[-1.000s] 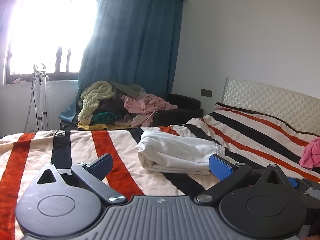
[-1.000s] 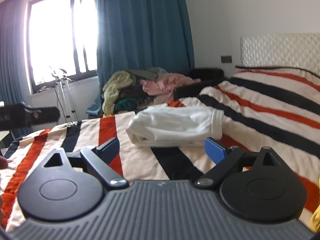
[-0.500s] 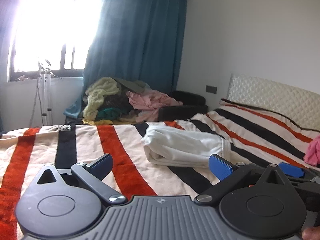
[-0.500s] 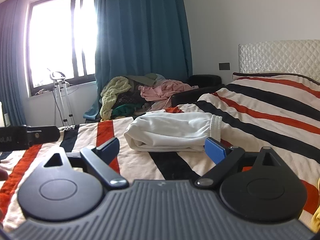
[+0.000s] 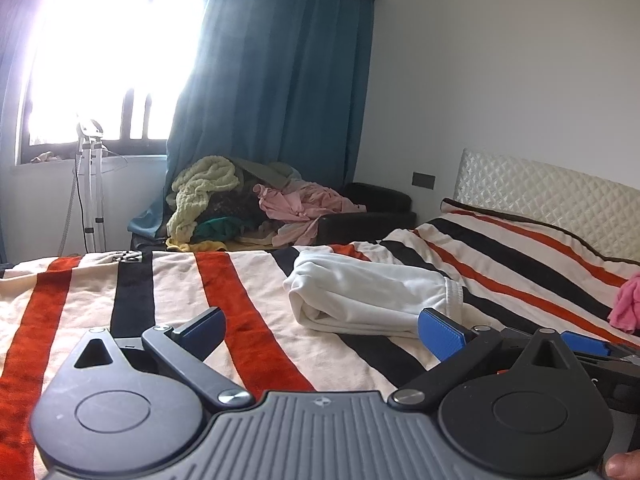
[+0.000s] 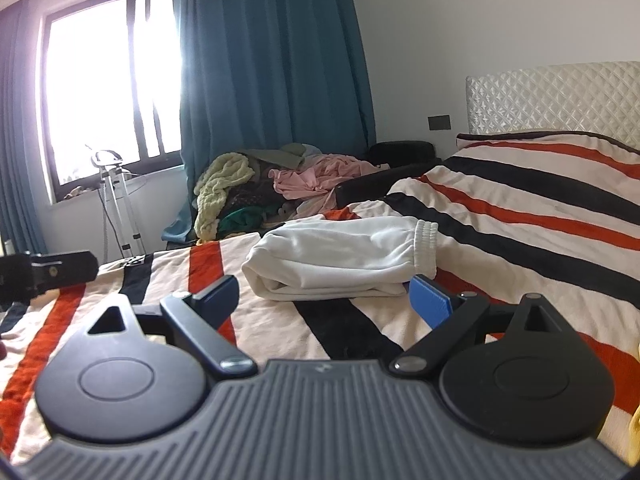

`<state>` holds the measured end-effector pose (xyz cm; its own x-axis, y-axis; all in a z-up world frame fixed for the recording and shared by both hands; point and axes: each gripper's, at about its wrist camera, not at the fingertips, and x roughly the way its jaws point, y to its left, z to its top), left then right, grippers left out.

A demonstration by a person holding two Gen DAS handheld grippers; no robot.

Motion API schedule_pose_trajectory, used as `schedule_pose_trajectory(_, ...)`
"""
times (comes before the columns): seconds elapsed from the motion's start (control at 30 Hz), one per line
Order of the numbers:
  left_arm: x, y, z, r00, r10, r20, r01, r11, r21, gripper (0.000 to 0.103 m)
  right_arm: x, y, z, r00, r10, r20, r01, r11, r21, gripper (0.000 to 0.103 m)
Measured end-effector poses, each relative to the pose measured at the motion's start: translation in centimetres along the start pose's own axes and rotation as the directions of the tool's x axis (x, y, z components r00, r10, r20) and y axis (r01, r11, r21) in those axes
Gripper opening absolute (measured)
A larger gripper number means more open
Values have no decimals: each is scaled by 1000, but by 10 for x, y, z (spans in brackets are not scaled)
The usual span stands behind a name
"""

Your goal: Fold clothes

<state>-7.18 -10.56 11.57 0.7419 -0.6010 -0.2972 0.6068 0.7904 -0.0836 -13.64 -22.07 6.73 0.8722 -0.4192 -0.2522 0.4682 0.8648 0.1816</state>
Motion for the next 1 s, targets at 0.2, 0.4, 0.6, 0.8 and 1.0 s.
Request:
schedule_pose_trajectory(0.2, -1, 2, 0, 1000, 6, 6, -6, 1000, -19, 103, 1, -1, -2, 1000, -13, -3, 13, 1000, 8, 93)
schedule_pose_trajectory(0.4, -1, 1, -1, 1000, 12, 8, -12, 1000, -16, 103, 2, 0, -2, 1000, -19, -4, 19, 1000, 8, 93)
schedule_pose_trajectory(0.6, 0, -1, -3, 1000, 12, 3, -12, 1000, -10, 103, 0, 1, -4, 1000, -22, -1, 22, 1000, 5, 94)
schedule_pose_trajectory(0.8, 2, -6, -5, 999, 33, -2, -33, 999, 16, 103, 2, 1, -4, 1000, -24, -3, 24, 1000, 3, 93)
schedule_pose_trajectory(1.0, 3, -6, -6, 999, 38, -6, -38, 999, 18, 103, 1, 2, -5, 1000, -27, -4, 27, 1000, 2, 93)
